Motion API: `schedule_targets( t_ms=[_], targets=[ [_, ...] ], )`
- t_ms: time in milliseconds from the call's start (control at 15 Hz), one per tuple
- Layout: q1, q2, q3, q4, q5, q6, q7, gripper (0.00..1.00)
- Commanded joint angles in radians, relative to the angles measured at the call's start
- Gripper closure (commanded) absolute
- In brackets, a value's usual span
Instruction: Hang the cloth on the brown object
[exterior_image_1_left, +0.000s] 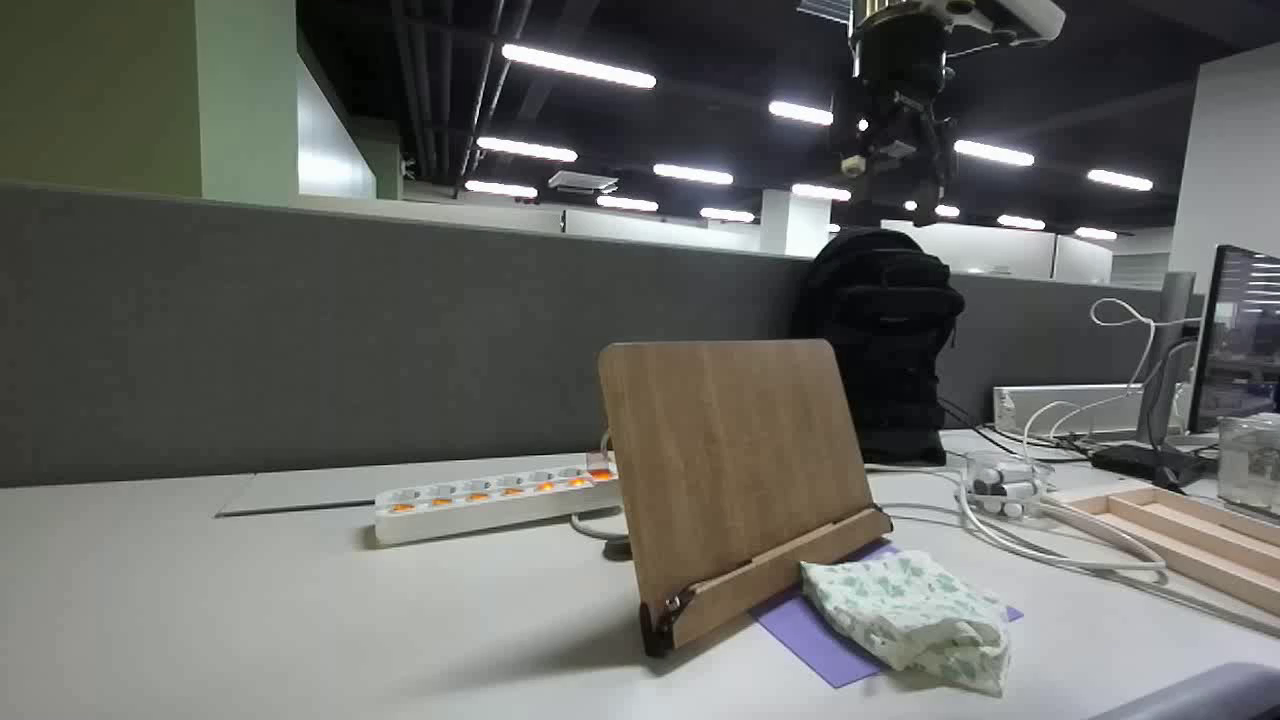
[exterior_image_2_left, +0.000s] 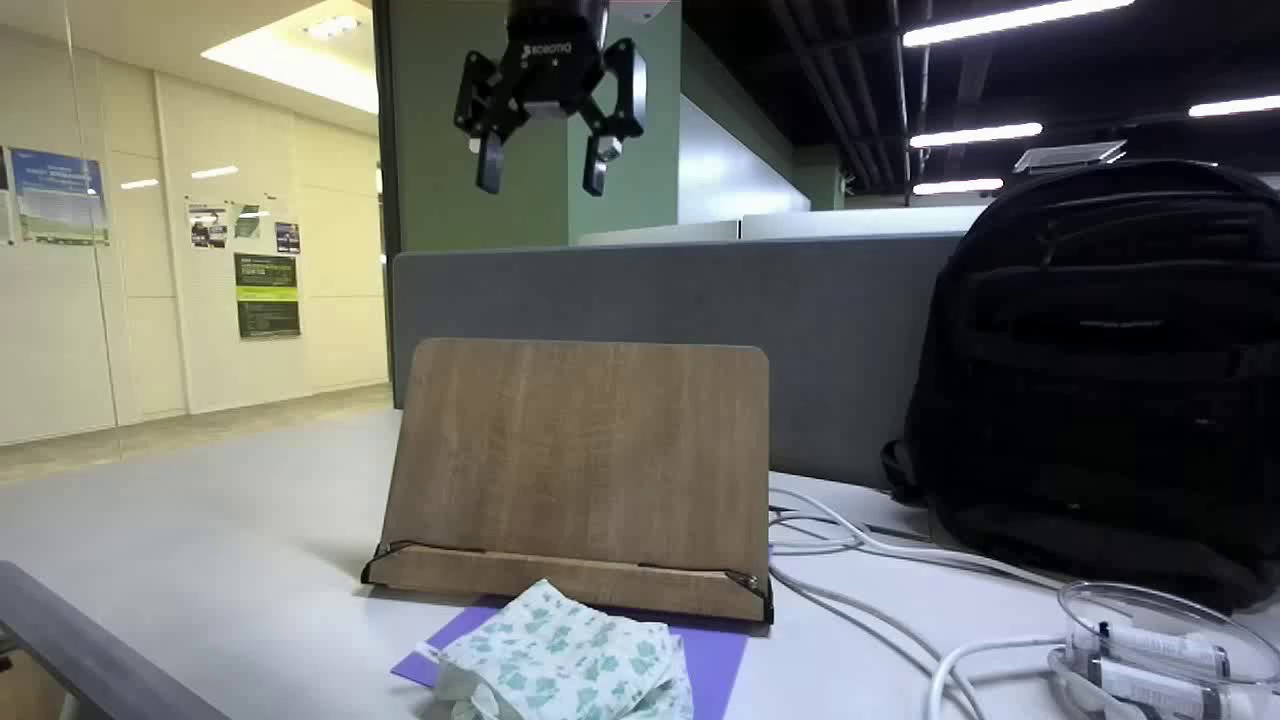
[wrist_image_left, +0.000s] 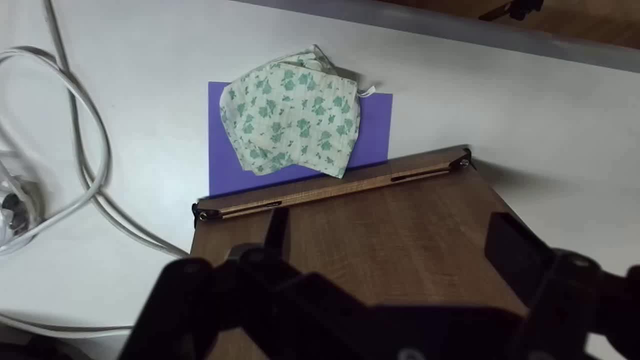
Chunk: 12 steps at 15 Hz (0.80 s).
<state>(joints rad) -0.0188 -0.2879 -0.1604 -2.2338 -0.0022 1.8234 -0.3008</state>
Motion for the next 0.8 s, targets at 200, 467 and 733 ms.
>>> schedule_targets(
  t_ms=[200, 467, 733],
  targets=[
    [-0.014, 0.001, 0.013, 0.001, 0.004, 0.001, -0.003, 0.0],
    [-0.014, 0.001, 0.013, 0.001, 0.004, 0.002, -0.003, 0.0],
    [-0.01, 0.0, 0.045, -0.05, -0.047, 0.09, 0.023, 0.0]
  ],
)
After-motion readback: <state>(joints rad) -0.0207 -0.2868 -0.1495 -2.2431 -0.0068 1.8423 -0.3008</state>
